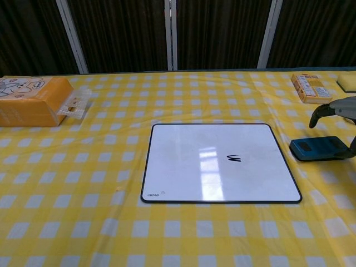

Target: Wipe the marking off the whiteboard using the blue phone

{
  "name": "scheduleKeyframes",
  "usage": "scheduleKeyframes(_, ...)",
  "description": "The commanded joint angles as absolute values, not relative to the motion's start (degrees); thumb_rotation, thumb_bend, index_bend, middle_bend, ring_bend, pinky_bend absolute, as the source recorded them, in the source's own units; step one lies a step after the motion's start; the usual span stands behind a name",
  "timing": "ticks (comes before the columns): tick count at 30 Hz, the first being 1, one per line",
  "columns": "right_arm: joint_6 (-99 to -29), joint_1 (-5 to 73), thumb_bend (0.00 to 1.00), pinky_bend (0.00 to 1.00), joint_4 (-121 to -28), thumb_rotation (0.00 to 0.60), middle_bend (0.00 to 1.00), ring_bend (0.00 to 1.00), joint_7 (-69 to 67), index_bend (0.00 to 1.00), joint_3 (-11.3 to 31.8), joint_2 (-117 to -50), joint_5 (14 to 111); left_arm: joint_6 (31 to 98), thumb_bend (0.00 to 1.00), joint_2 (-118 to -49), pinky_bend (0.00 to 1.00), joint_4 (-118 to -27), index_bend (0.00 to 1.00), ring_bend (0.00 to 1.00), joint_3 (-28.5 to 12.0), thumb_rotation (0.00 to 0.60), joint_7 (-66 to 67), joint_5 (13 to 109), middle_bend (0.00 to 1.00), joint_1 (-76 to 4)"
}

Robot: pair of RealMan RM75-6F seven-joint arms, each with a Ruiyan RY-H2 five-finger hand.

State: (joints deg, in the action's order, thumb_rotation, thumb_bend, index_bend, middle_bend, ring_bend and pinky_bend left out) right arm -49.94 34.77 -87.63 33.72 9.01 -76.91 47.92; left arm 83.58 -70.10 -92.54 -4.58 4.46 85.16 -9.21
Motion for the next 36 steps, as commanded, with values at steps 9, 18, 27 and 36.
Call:
scheduleKeyframes(9, -49.93, 36.62, 0.17, 0.08, -85.14, 0.600, 0.11, 0.01, 32.78, 0.29, 7.47, -78.83, 45.70, 83.21, 0.01, -70.34, 0.00, -92.40, 0.00, 0.00, -4.55, 0.600, 4.55, 85.02, 0.00, -9.57)
scheduleKeyframes(18, -50.26, 37.45, 0.20, 0.10, -83.42, 0.600, 0.14, 0.01, 31.82, 0.32, 6.48, -80.49, 45.46, 83.24, 0.01, -70.40, 0.00, -92.39, 0.00, 0.00, -4.49, 0.600, 4.49, 85.08, 0.00, -9.69)
scheduleKeyframes(27, -51.61, 37.72, 0.22, 0.15, -82.38, 0.600, 0.20, 0.05, 31.25, 0.37, 6.14, -81.90, 46.02, 83.20, 0.01, -70.39, 0.00, -92.42, 0.00, 0.00, -4.43, 0.600, 4.29, 85.14, 0.00, -9.80)
scheduleKeyframes(36, -52.61, 37.52, 0.37, 0.41, -80.11, 0.600, 0.46, 0.36, 28.74, 0.61, 6.17, -84.16, 48.02, 83.14, 0.01, -70.31, 0.00, -92.44, 0.00, 0.00, -4.41, 0.600, 4.14, 85.00, 0.00, -9.87)
